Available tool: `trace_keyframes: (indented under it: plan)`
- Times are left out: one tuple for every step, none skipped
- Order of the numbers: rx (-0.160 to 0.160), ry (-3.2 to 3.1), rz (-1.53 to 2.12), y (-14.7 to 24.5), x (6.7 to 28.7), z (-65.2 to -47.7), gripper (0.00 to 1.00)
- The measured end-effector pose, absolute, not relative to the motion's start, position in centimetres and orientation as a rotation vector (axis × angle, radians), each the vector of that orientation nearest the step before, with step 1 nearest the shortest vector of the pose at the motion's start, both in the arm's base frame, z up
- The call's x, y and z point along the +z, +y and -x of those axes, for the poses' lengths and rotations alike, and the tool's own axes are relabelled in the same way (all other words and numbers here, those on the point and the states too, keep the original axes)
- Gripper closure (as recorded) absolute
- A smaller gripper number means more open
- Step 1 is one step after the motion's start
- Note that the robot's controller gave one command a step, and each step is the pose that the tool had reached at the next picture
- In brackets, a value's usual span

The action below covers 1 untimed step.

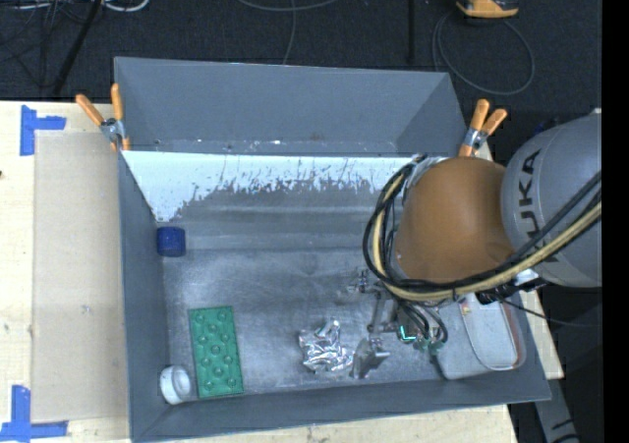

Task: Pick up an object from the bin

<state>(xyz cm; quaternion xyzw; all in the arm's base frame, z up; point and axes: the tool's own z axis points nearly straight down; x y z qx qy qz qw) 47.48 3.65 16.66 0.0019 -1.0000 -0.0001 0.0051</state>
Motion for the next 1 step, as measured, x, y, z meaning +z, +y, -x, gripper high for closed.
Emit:
trace_keyframes:
  plan:
    - [-0.002,-3.132,0.318,5.69,7.24,-47.82,0.00]
